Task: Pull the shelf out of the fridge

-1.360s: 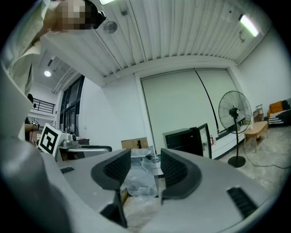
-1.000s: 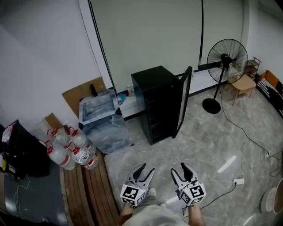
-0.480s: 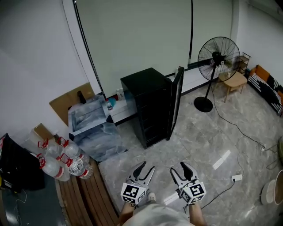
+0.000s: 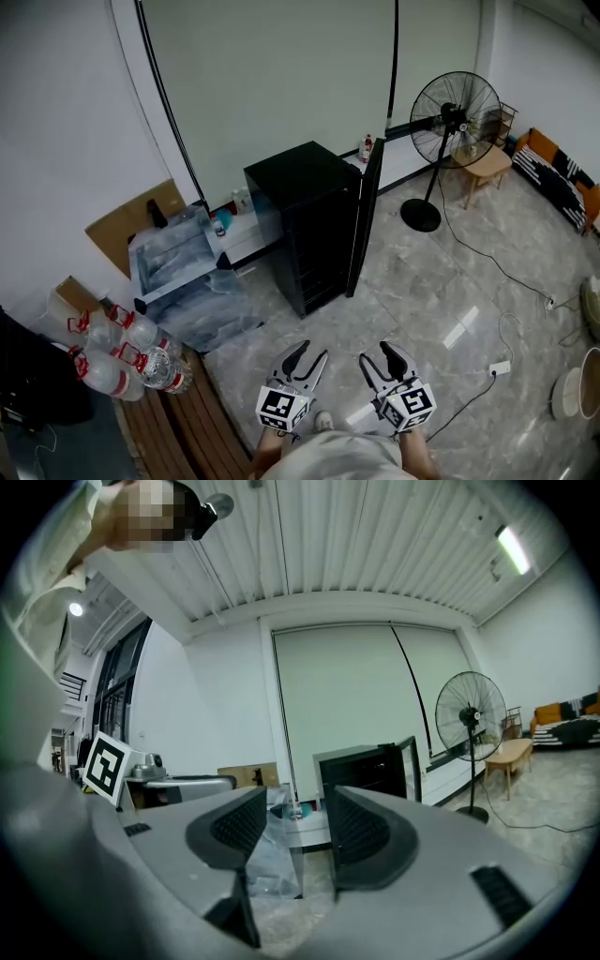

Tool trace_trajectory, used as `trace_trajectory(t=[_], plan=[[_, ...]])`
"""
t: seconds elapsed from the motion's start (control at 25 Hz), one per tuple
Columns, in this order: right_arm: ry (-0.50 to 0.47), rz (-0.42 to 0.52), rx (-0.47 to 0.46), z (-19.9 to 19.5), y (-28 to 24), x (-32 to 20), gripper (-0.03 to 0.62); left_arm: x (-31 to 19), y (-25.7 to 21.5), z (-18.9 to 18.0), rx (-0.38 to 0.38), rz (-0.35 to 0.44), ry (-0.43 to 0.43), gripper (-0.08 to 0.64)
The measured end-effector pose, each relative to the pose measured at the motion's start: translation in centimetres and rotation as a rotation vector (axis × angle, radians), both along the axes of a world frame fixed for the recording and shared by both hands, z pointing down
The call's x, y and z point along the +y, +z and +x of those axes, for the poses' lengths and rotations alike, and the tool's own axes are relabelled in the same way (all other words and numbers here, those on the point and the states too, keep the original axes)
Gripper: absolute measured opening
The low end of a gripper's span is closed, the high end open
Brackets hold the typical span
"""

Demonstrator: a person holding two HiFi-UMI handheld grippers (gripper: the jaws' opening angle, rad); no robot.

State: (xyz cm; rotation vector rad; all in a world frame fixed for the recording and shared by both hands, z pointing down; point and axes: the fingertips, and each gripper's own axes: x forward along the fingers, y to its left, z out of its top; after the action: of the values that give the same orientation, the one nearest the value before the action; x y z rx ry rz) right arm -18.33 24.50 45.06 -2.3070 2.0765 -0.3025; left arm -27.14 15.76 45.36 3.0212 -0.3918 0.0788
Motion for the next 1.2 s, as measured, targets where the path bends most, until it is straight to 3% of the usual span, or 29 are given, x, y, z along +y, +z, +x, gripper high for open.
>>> trace_trajectory(t=[0.6,1.2], plan=[[0.019,-0.019,0.013,1.7,0.7,-4.7,0.219,-4.9,1.1,0.8,0.01,-0.022,-0.006,0.181],[-0.03,-0.007,-0.007,8.6,0.7,-11.1,0.219,-10.5,0.5,7.2,-0.01,-0.008,-0.051,0.181]])
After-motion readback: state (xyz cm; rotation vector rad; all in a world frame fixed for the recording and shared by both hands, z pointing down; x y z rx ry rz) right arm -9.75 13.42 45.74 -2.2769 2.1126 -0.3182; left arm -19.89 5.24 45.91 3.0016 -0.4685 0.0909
